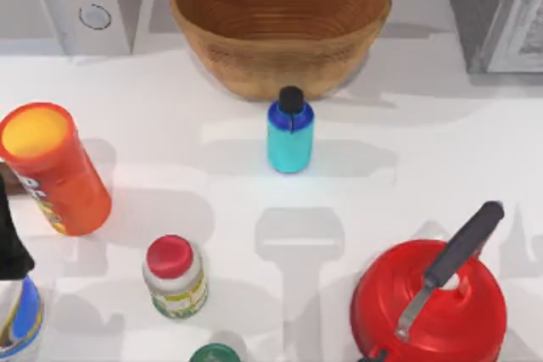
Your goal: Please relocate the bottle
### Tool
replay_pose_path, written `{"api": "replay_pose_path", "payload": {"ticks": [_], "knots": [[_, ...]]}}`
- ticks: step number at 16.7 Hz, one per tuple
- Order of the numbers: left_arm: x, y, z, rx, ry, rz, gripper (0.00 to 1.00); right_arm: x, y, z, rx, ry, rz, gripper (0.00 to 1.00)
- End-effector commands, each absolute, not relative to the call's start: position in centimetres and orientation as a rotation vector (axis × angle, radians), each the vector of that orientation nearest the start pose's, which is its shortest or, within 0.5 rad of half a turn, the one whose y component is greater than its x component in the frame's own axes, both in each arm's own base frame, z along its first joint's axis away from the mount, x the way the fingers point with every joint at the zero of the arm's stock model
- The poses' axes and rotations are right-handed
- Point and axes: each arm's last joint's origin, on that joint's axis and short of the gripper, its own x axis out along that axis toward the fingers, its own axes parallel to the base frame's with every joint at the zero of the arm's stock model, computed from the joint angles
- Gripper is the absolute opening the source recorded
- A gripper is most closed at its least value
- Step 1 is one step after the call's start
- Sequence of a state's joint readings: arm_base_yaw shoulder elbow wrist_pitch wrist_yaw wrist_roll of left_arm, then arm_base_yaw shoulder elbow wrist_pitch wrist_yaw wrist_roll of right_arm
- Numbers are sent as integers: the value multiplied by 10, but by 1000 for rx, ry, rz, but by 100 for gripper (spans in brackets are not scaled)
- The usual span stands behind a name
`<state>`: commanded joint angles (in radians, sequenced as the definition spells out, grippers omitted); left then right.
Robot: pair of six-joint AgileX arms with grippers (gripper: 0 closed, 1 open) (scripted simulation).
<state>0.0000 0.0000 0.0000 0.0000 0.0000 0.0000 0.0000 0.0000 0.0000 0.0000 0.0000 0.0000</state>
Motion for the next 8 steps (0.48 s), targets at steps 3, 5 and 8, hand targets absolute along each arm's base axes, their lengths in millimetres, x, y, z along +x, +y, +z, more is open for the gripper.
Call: {"api": "replay_pose_path", "payload": {"ticks": [3,5,8], "knots": [[106,-1,160,0,0,0,100,106,0,163,0,0,10,100],[106,-1,160,0,0,0,100,107,5,175,1,2,50,100],[106,-1,160,0,0,0,100,114,17,203,1,26,147,100]]}}
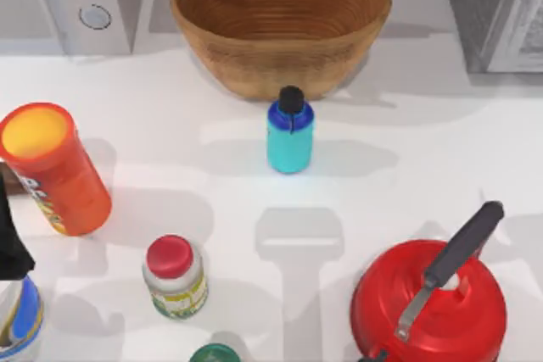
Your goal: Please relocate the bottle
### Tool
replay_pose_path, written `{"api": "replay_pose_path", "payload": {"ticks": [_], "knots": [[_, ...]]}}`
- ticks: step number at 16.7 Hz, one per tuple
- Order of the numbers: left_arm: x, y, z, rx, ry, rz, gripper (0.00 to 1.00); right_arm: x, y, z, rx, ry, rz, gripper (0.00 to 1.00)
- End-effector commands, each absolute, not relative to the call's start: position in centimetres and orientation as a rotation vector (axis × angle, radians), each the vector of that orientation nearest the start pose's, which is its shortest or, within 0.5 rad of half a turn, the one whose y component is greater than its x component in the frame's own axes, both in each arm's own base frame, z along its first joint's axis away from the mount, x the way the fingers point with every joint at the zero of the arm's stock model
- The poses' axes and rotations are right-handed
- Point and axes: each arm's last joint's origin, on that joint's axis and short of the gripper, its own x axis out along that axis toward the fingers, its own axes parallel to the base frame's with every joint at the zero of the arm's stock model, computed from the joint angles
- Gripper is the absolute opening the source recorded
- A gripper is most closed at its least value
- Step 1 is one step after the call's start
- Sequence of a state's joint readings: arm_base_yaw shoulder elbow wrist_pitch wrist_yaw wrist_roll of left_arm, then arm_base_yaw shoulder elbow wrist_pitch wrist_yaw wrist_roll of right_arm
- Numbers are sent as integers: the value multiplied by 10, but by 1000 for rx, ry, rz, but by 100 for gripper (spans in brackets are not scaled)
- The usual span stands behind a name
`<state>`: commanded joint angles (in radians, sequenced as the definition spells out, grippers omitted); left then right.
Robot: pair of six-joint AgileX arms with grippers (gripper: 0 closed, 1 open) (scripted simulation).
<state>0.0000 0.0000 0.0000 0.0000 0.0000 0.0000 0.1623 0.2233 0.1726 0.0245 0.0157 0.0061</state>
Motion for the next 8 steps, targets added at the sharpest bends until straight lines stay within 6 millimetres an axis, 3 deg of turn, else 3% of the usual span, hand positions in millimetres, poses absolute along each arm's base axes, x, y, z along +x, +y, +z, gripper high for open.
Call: {"api": "replay_pose_path", "payload": {"ticks": [3,5,8], "knots": [[106,-1,160,0,0,0,100,135,38,233,-11,96,268,100],[106,-1,160,0,0,0,100,161,60,245,-32,173,354,100],[106,-1,160,0,0,0,100,210,103,239,-85,321,478,100]]}}
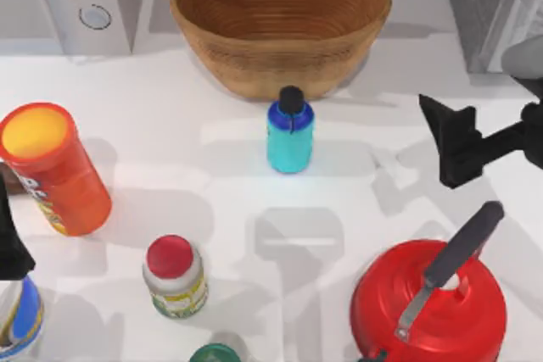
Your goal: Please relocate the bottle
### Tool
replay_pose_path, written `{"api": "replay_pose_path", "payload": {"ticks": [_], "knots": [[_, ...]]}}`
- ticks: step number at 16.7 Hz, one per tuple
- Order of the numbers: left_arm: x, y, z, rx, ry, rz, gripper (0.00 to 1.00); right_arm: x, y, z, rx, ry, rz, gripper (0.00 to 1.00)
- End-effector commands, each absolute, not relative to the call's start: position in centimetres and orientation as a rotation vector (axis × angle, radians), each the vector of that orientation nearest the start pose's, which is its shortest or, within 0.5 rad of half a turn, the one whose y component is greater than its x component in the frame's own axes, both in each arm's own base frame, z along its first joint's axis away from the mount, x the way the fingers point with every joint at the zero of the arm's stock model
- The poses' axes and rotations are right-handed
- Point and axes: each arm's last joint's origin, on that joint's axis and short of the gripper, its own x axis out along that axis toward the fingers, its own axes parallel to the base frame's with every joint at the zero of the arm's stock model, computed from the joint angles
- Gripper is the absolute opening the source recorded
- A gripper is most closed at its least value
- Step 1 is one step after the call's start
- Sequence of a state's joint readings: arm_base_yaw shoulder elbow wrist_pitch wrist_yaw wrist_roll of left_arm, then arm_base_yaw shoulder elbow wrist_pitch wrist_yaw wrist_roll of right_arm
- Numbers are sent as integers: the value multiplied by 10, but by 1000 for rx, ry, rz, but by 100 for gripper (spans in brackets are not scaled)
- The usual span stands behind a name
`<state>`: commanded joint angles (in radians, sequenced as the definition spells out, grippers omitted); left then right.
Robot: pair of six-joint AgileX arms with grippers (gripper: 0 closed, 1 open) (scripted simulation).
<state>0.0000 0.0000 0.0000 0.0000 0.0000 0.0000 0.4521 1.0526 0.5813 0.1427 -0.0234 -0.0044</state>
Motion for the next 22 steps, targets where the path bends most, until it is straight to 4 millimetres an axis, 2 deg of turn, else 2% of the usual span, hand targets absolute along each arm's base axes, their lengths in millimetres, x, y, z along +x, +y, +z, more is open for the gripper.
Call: {"api": "replay_pose_path", "payload": {"ticks": [2,5,7,10,17,22], "knots": [[106,-1,160,0,0,0,100,239,132,223,-124,403,553,100],[106,-1,160,0,0,0,100,271,165,193,-176,483,651,100],[106,-1,160,0,0,0,100,284,178,173,-204,519,701,100],[106,-1,160,0,0,0,100,291,185,151,-231,560,746,100],[106,-1,160,0,0,0,100,294,186,148,-233,568,747,100],[106,-1,160,0,0,0,100,320,211,139,-234,566,752,100]]}}
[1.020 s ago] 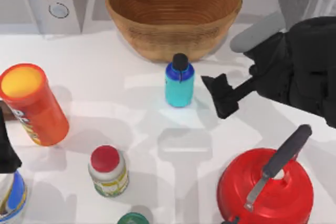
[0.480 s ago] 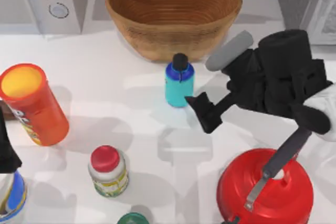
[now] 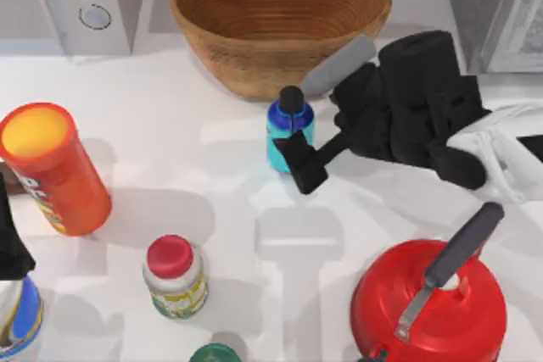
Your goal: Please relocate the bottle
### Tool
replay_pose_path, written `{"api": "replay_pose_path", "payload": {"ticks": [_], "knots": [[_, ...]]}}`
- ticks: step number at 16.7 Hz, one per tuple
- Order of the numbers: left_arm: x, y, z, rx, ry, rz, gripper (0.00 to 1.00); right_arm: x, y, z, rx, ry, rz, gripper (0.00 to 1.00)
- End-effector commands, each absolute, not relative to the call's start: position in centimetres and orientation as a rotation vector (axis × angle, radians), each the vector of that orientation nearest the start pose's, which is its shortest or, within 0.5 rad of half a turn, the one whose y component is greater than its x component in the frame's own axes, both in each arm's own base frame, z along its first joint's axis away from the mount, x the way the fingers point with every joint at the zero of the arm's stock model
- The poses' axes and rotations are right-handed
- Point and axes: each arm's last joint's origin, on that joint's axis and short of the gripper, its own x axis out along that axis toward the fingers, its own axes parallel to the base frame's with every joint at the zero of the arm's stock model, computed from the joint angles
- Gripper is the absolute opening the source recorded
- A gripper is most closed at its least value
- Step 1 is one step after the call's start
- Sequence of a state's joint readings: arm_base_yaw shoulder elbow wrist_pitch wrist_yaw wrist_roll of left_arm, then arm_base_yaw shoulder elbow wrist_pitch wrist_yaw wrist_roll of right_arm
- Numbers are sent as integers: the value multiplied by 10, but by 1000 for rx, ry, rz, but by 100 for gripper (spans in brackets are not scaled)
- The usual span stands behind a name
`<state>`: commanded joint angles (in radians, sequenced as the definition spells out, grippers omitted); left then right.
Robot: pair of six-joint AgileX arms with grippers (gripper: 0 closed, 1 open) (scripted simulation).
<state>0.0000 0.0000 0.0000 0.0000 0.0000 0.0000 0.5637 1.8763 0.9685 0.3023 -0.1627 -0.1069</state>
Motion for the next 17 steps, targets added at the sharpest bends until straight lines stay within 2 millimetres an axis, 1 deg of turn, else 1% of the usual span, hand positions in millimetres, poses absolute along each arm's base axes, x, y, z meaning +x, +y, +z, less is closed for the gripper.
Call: {"api": "replay_pose_path", "payload": {"ticks": [4,7,8,12,17], "knots": [[106,-1,160,0,0,0,100,342,235,116,-233,562,752,100],[106,-1,160,0,0,0,100,350,243,96,-234,564,751,100],[106,-1,160,0,0,0,100,350,243,93,-235,566,751,100],[106,-1,160,0,0,0,100,350,243,92,-235,566,751,100],[106,-1,160,0,0,0,100,350,243,92,-235,566,751,62]]}}
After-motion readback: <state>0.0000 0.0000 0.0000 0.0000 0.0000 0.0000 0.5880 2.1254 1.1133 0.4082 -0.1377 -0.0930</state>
